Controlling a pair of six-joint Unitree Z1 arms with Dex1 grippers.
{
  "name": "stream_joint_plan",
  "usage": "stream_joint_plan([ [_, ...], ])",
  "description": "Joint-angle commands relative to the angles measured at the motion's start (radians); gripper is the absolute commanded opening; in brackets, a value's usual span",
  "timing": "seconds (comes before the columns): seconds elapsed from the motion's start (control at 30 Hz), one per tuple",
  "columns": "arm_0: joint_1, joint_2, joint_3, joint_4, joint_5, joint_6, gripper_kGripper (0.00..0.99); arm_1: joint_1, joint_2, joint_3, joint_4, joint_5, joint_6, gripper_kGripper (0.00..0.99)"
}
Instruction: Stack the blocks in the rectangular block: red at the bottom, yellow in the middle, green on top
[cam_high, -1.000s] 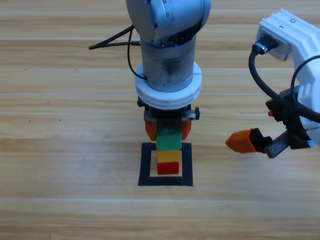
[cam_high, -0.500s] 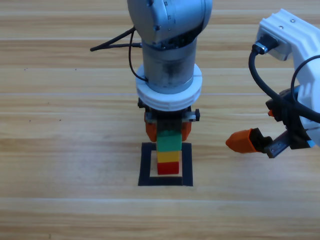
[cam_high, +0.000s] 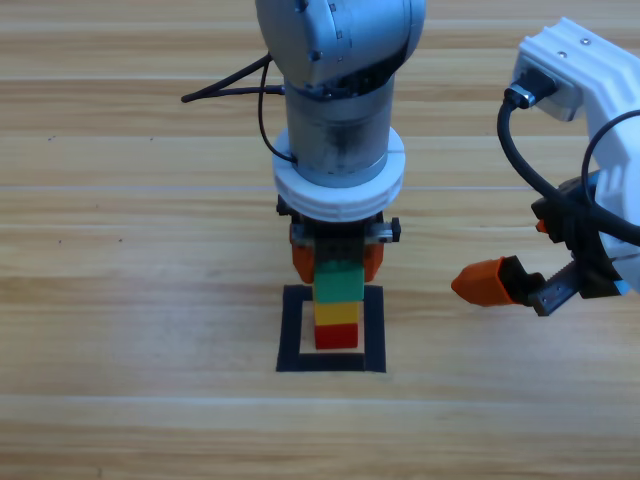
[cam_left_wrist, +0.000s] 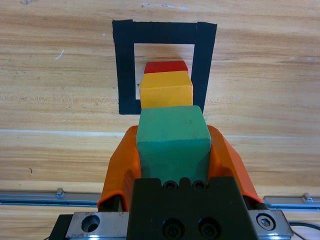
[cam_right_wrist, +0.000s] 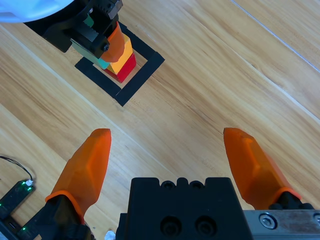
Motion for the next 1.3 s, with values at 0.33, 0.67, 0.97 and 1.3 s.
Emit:
stream_joint_plan([
  [0.33,-0.004,0.046,-0.018,0.010,0.012,0.031,0.020,-0.023,0.040,-0.008,0.012,0.002,-0.003,0.986],
  [0.67,0.005,0.056,-0.022,0.010,0.013,0.040,0.020,-0.025,0.041,-0.008,0.012,0.002,-0.003,0.986],
  [0.97,0.014,0.072,-0.032,0.009,0.013,0.049,0.020,-0.023,0.044,-0.008,0.012,0.003,-0.003,0.986],
  [1.3,0.016,0.072,-0.030,0.010,0.013,0.049,0.020,-0.023,0.046,-0.010,0.012,0.008,-0.003,0.986],
])
